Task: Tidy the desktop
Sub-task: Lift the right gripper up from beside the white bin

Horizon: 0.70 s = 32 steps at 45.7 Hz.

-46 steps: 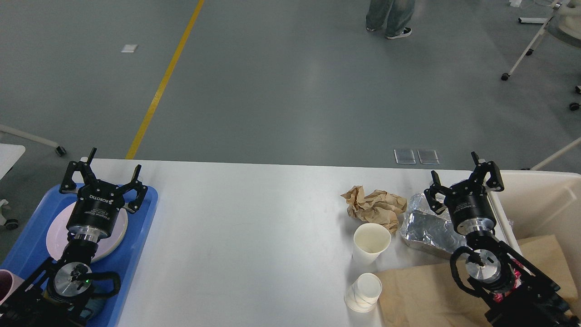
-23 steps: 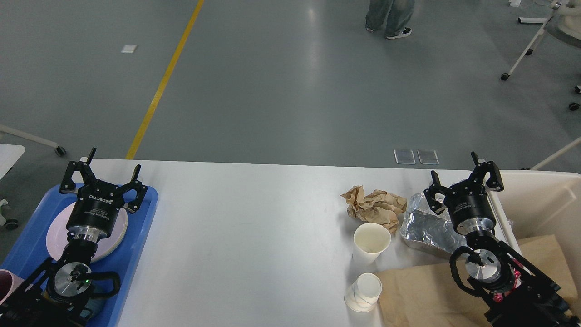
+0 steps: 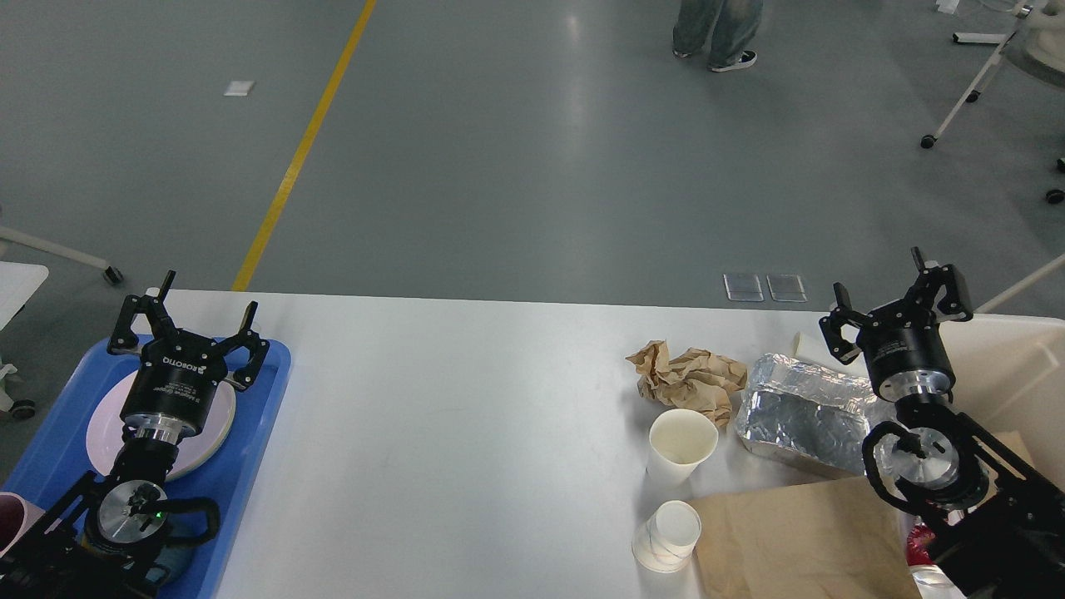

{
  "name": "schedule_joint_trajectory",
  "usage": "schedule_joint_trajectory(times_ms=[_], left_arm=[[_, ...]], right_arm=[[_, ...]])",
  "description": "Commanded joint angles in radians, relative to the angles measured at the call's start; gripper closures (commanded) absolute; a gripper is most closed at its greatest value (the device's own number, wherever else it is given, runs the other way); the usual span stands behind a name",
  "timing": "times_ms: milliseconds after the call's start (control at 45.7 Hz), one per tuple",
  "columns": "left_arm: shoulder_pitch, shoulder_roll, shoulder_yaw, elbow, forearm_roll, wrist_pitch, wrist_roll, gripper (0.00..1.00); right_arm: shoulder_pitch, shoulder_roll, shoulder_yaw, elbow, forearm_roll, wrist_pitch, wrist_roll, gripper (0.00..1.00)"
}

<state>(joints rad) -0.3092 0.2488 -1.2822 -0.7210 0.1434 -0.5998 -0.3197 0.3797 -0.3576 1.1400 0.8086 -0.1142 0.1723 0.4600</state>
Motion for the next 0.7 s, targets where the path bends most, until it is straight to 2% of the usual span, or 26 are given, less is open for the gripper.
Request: schedule_joint_trajectory(times_ms=[0, 219, 350, 679], left_arm=[[0.001, 0.0, 0.0, 0.0, -0.001, 0.0, 0.001, 0.04], [0.001, 0.0, 0.0, 0.0, -0.001, 0.0, 0.001, 0.04], [0.001, 0.0, 0.0, 0.0, -0.001, 0.0, 0.001, 0.04], [0.001, 0.0, 0.001, 0.0, -0.001, 0.0, 0.001, 0.04]], right_arm=[[-0.005, -0.052, 0.004, 0.003, 0.004, 0.007, -0.006, 0.0], [-0.034, -0.061, -0.011, 0.0, 0.022, 0.026, -0.014, 0.0], [-0.074, -0.046, -0.013, 0.004, 0.031, 0.098, -0.012, 0.0], [-0.084, -0.032, -0.106, -0.002, 0.031, 0.073, -0.017, 0.0]])
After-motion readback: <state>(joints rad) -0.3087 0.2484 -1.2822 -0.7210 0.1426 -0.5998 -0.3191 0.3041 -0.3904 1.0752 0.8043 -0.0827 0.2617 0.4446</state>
